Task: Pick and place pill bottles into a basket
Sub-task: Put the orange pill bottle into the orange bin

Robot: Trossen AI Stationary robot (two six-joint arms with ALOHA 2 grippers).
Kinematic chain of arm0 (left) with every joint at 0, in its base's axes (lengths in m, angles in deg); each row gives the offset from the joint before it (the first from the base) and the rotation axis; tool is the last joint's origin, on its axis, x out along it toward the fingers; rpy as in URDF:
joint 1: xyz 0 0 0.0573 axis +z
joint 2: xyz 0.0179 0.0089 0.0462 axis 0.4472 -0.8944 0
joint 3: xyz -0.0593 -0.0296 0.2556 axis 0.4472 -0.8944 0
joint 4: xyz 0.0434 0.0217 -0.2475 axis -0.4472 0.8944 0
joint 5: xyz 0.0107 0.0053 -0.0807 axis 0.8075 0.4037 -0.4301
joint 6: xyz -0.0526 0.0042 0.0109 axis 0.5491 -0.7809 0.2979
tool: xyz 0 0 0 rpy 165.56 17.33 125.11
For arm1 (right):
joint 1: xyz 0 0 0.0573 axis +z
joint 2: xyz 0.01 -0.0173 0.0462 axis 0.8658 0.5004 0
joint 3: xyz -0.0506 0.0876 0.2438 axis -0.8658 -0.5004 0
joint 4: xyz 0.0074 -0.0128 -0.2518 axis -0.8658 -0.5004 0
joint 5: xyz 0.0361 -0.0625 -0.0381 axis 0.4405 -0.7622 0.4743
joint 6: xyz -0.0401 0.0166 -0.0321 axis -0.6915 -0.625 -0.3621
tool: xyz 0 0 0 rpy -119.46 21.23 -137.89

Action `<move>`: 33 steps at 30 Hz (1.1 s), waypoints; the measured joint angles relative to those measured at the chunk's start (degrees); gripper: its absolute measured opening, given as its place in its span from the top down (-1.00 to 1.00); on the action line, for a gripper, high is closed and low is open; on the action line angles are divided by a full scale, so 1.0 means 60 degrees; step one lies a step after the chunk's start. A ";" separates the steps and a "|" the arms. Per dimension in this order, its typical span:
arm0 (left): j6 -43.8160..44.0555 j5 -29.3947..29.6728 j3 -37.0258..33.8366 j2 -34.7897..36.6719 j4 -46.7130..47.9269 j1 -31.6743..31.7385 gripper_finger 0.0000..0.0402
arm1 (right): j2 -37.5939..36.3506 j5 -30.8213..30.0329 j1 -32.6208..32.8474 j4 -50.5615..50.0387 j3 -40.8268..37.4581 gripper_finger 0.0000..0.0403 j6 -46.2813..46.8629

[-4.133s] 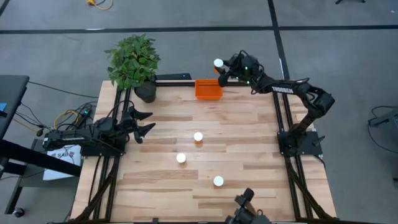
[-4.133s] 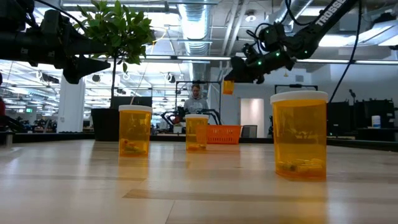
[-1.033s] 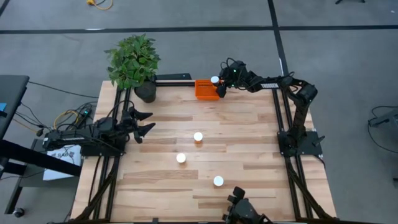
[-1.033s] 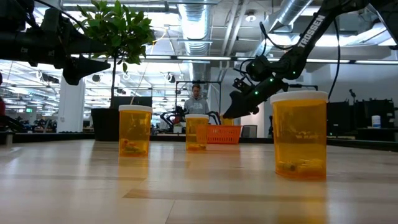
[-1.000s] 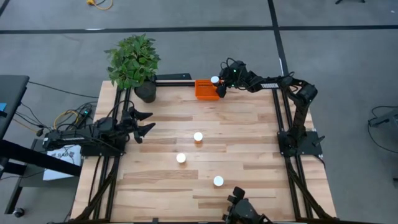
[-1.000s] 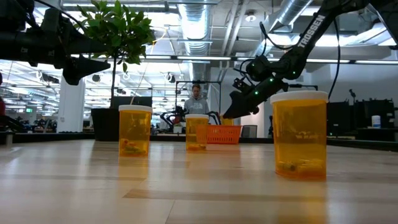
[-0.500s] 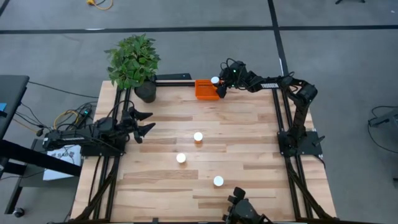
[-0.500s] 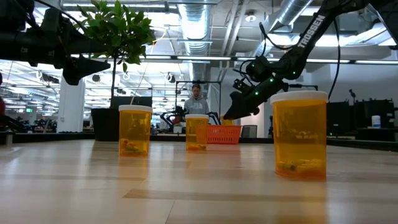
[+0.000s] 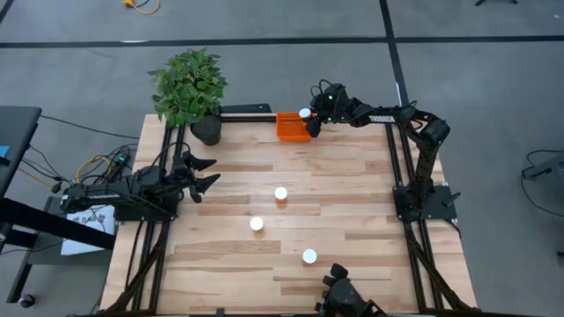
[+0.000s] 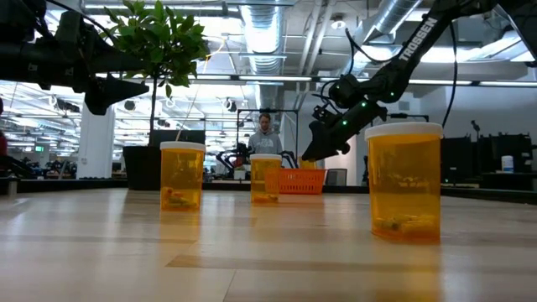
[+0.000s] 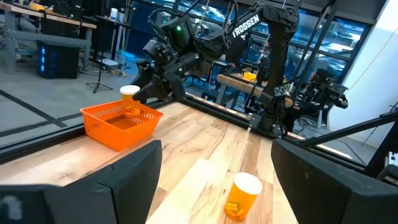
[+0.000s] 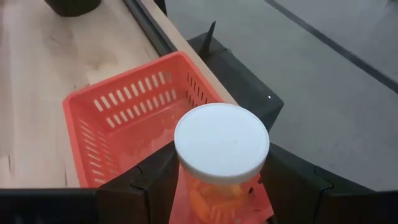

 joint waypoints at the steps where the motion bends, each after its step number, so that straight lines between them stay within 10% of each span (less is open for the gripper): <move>1: 0.0000 0.0000 -0.0001 -0.0003 0.0000 0.0000 -0.46 | 0.0000 0.0007 0.0000 -0.0097 0.0000 -0.01 0.0008; 33: -0.0011 0.0000 0.0000 0.0000 0.0000 0.0000 -0.46 | 0.0000 -0.0331 0.0004 -0.0219 0.0000 -0.02 -0.0130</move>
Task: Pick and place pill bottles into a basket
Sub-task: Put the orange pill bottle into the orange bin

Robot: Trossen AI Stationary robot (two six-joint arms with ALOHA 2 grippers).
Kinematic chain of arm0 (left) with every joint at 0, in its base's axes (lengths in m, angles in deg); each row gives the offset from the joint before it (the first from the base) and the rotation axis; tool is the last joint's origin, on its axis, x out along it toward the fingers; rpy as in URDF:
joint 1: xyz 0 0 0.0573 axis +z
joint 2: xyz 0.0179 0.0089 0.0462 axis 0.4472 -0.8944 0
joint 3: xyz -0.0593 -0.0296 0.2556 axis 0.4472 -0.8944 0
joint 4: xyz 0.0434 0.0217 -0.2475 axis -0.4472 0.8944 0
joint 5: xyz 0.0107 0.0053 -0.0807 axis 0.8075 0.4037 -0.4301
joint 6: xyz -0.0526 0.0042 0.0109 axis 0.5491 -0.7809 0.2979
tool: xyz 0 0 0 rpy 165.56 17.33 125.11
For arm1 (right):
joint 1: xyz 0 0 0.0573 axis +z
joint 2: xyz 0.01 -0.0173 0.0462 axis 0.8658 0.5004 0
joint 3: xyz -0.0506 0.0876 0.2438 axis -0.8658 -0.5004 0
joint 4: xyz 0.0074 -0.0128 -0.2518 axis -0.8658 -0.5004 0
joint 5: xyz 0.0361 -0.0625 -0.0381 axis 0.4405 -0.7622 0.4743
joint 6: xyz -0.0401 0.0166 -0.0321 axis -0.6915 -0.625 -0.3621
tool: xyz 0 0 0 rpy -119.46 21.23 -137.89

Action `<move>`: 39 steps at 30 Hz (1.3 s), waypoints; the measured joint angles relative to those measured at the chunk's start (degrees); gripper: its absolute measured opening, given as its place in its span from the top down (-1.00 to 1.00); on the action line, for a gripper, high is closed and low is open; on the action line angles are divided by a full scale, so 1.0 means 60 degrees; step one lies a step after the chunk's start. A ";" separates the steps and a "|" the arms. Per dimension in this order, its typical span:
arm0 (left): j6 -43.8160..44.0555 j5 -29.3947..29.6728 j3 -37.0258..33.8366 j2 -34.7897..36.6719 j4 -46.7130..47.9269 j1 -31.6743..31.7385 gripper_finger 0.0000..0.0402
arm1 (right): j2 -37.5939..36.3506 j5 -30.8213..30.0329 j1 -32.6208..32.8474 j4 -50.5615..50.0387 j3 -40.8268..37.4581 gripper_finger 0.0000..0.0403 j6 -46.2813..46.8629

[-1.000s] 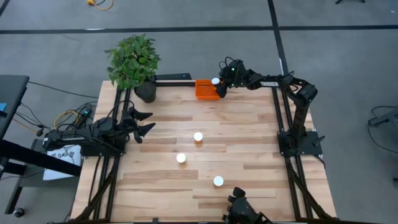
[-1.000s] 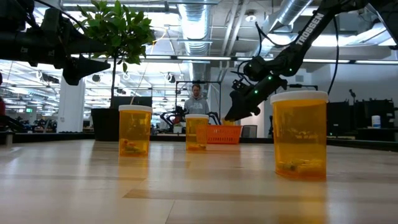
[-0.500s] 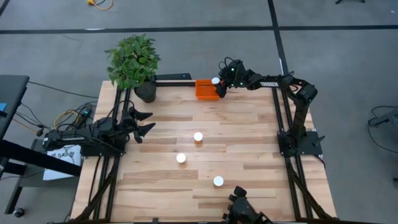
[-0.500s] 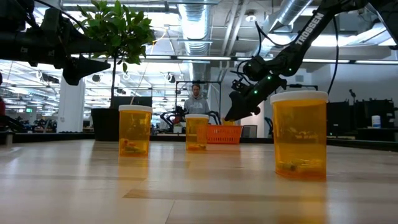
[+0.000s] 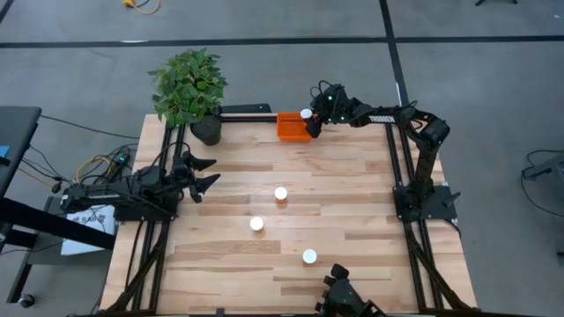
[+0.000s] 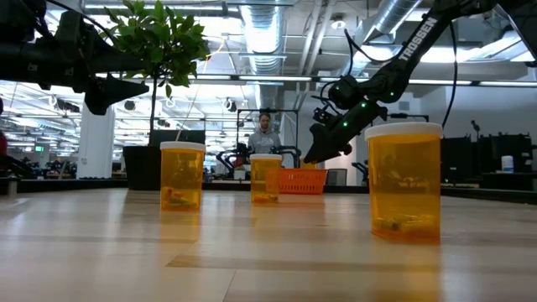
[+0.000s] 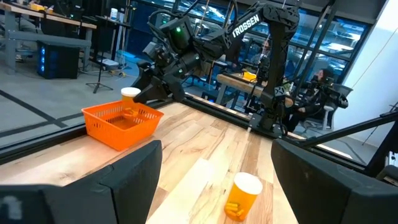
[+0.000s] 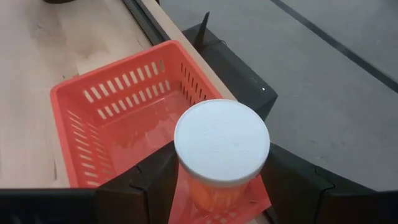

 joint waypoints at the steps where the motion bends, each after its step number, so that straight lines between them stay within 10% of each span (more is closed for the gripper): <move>1: 0.0000 0.0000 -0.0001 -0.0002 0.0000 0.0000 -0.46 | 0.0000 0.0020 0.0000 0.0000 -0.0003 -0.02 0.0000; 39: 0.0144 0.0000 -0.0002 -0.0001 0.0000 0.0000 -0.46 | 0.0000 0.0061 -0.0004 0.0147 -0.0004 -0.14 -0.0002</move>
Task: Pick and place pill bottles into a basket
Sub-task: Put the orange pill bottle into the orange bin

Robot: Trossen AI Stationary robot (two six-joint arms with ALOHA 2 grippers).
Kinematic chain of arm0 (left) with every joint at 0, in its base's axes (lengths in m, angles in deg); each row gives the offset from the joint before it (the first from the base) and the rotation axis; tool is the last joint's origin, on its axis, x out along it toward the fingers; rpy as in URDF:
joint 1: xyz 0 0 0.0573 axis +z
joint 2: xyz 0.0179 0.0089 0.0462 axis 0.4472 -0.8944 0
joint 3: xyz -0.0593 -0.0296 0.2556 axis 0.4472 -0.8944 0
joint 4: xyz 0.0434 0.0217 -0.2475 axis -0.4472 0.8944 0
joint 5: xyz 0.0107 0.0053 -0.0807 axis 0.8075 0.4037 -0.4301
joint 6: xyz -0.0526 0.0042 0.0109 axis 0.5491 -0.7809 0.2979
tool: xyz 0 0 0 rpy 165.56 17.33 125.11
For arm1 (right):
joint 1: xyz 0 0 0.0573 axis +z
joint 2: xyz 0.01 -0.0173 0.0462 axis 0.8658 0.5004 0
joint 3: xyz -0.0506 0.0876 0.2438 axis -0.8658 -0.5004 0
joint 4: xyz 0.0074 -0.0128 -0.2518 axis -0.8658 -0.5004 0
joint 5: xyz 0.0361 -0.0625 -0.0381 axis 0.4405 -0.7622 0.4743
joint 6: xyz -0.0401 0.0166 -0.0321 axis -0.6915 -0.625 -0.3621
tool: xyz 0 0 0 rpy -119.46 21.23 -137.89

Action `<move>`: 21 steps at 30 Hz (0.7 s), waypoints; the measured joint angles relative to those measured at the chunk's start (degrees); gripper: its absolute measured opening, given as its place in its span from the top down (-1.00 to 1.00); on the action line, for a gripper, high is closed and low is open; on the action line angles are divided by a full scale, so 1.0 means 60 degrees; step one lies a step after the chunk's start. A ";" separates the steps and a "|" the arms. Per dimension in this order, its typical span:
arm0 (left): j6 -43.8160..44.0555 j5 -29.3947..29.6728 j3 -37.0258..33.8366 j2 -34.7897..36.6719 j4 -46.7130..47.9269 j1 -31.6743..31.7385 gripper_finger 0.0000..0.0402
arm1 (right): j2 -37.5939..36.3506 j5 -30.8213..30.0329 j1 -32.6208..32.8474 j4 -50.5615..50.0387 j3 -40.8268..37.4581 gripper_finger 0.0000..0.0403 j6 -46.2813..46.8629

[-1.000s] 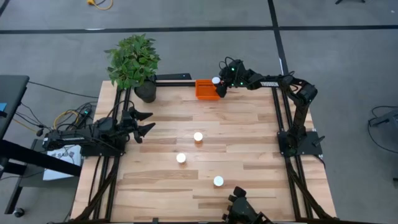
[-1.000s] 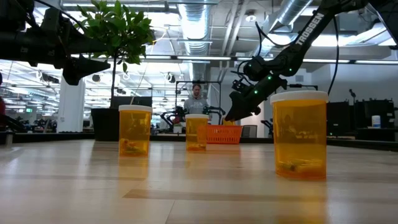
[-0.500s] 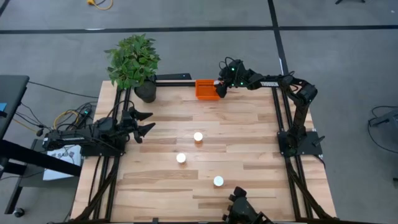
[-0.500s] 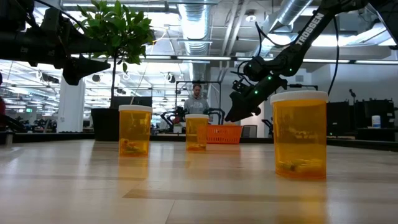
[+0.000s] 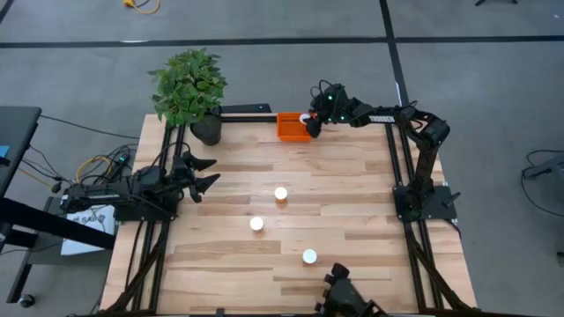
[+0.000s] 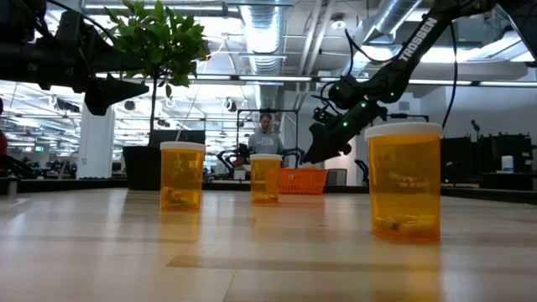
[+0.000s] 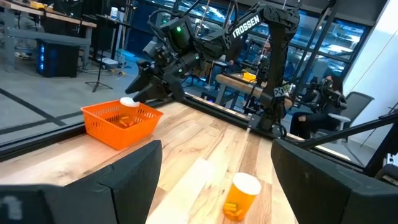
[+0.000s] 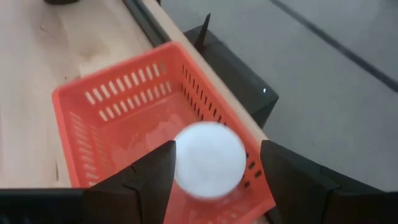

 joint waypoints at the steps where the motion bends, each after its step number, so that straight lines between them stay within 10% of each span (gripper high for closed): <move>1: 0.0035 0.0000 0.0000 -0.0002 0.0000 0.0000 -0.46 | -0.0001 0.0000 0.0000 0.0140 0.0000 -0.14 0.0002; 21: 0.0111 0.0002 0.0002 -0.0002 0.0000 0.0003 -0.46 | -0.2519 0.1089 0.0704 -0.3589 0.2338 -0.15 -0.0759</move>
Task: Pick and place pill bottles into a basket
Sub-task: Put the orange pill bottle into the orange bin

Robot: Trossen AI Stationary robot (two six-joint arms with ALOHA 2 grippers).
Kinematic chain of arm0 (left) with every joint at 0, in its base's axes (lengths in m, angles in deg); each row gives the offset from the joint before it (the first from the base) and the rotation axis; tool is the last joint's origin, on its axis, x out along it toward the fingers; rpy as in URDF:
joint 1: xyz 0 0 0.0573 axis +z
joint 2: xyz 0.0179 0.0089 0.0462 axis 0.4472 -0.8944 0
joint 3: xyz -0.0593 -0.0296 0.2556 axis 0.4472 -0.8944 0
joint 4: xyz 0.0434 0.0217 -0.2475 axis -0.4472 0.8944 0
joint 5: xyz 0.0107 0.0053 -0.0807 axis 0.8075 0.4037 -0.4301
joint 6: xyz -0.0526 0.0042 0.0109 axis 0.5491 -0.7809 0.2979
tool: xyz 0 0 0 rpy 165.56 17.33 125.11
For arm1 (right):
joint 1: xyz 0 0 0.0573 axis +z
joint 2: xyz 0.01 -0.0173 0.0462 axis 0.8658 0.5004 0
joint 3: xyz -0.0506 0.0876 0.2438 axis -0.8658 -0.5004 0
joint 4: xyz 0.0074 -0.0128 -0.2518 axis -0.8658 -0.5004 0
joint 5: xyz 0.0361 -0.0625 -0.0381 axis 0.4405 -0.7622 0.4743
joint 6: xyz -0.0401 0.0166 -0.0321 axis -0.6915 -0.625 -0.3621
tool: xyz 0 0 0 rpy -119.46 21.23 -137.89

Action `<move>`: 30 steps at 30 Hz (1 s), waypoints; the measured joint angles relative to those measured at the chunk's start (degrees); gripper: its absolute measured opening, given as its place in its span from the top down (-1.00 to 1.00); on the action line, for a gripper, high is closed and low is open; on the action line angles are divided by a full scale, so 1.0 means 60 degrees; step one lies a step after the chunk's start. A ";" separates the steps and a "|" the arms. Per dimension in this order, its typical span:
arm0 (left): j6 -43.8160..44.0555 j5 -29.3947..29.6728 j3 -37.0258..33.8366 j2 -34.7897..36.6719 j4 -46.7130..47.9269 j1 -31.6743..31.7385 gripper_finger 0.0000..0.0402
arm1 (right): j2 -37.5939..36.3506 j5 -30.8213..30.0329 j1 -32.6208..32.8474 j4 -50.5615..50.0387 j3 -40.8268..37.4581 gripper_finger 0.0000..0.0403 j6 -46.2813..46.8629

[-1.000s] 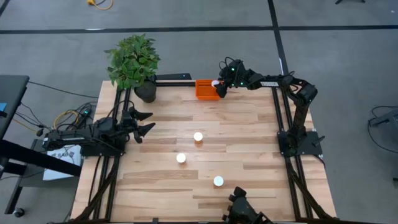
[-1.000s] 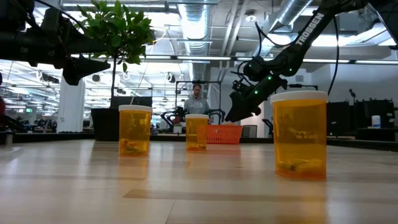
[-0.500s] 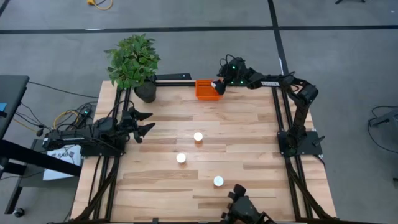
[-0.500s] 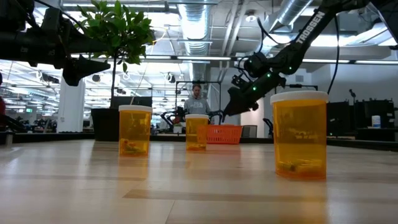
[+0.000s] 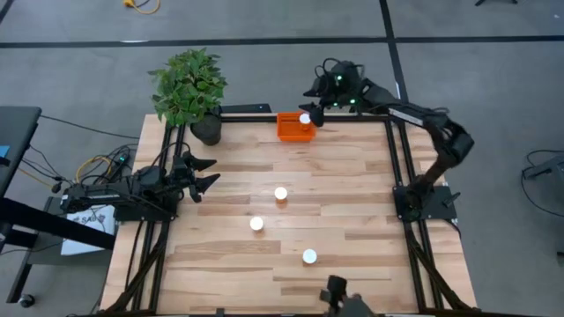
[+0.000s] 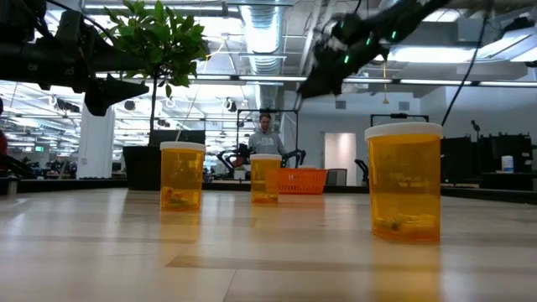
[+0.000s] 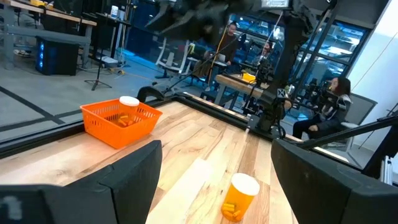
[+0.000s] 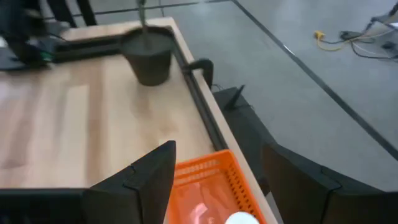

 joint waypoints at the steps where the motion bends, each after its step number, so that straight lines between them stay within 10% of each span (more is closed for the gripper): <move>1: 0.0000 -0.0002 -0.0001 0.0002 0.0000 -0.0003 -0.46 | -0.0244 0.0000 0.0068 -0.0325 0.0132 -0.15 0.0000; 16: -0.0513 0.0026 -0.0001 0.0002 0.0000 0.0000 -0.46 | -0.3167 0.0741 0.2735 -0.5406 0.0361 -0.14 -0.0509; 30: -0.0543 0.0049 0.0001 0.0004 -0.0004 -0.0003 -0.46 | -0.3197 -0.0210 0.7119 -0.7211 -0.0773 -0.14 0.3210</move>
